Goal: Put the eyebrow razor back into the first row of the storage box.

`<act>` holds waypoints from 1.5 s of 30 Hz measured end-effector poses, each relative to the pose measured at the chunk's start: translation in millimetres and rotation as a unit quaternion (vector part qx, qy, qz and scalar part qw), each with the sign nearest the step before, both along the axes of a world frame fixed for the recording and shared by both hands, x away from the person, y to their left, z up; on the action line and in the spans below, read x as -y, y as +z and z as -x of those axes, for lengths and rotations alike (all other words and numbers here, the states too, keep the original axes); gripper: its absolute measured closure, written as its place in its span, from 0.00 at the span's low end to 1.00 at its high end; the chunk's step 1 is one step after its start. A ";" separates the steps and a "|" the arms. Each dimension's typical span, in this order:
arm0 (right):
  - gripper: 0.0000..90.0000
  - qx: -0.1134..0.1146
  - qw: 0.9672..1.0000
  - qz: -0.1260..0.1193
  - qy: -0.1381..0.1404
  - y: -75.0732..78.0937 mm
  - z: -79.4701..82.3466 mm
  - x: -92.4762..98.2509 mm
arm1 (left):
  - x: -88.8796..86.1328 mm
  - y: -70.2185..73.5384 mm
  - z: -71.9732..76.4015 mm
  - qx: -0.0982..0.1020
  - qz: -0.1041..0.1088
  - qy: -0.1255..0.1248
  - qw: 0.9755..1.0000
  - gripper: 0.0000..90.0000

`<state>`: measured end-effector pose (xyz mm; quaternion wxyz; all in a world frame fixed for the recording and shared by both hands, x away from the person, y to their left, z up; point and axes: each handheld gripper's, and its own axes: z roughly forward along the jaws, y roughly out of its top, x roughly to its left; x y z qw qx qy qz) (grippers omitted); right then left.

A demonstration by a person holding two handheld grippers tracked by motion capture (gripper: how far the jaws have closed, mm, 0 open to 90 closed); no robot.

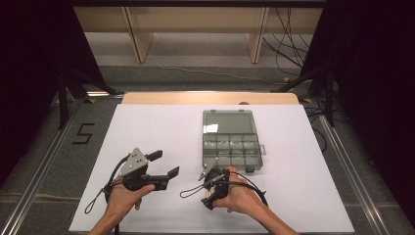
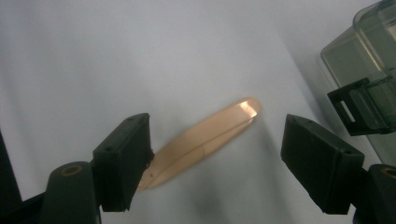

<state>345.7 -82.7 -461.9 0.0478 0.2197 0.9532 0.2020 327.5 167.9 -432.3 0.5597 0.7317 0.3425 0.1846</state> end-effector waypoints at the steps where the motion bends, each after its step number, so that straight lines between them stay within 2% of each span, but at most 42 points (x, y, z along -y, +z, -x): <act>1: 0.28 0.002 1.000 0.007 0.004 -0.7 -0.7 -0.1 | -0.1 0.0 -0.1 0.000 0.000 0.001 1.000 0.19; 9: 0.35 -0.022 1.000 0.021 0.007 -5.0 -2.6 0.4 | -0.4 -0.5 -0.6 0.001 -0.003 -0.001 1.000 0.19; 12: 0.39 -0.016 0.999 0.029 0.013 -4.4 -2.3 0.1 | -0.2 -0.9 -0.9 0.001 -0.002 -0.001 1.000 0.19; 28: 0.55 -0.020 0.999 0.043 0.026 -1.5 -8.8 1.9 | 0.3 -2.1 -1.0 -0.002 -0.002 0.002 1.000 0.20; 33: 0.66 -0.028 0.998 0.054 0.032 0.8 -10.8 2.8 | -0.3 -2.2 -1.3 0.000 -0.004 0.000 1.000 0.20; 36: 0.69 -0.028 0.998 0.051 0.029 0.8 -12.1 4.6 | -0.6 -2.2 -1.6 0.002 -0.006 -0.001 1.000 0.20; 45: 0.70 -0.031 0.998 0.058 0.021 1.1 -12.6 3.6 | -0.2 -3.3 -2.0 0.000 -0.003 -0.003 1.000 0.21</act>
